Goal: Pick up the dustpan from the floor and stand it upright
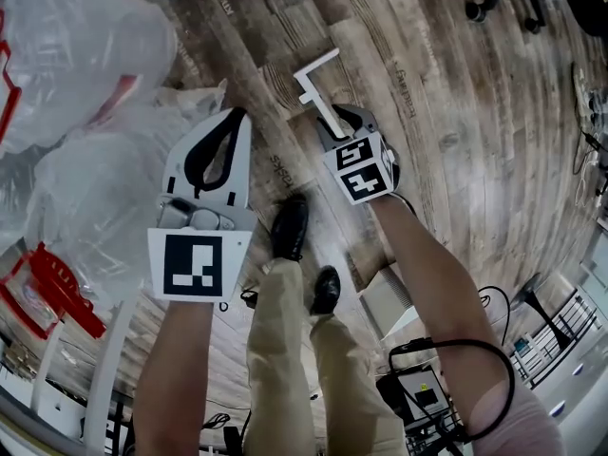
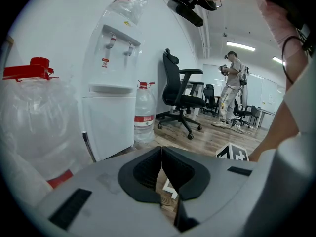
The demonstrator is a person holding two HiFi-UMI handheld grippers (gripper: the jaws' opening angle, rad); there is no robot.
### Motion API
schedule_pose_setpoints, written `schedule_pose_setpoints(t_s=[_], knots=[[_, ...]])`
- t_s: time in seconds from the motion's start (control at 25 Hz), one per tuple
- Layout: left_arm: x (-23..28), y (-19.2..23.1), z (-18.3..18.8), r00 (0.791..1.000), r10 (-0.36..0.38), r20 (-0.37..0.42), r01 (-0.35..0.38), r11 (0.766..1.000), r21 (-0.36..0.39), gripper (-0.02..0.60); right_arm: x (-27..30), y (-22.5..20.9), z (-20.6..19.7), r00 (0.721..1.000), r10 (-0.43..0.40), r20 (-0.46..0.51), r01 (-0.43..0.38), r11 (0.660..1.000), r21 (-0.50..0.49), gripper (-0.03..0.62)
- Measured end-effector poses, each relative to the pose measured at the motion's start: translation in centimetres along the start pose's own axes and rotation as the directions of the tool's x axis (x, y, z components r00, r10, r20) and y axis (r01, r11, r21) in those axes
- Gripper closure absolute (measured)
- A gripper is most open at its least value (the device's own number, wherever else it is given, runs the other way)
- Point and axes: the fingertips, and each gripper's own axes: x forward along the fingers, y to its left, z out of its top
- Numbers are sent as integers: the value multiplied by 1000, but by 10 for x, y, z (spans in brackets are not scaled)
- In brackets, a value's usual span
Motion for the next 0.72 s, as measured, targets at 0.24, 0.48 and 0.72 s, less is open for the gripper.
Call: schedule_pose_setpoints(t_s=[0.24,0.48,0.72], knots=[[2,1,-7,1000,0,-8,0,1000,2,568,16,-2,-19,999,4,-43,-4,1000,-2,454],[5,-2,-13,1000,-6,-15,5,1000,-2,568,34,-6,-32,997,7,-76,-7,1000,0,453],[5,-2,-18,1000,-10,-20,10,1000,0,568,53,-7,-46,993,12,-116,-12,1000,-4,453]])
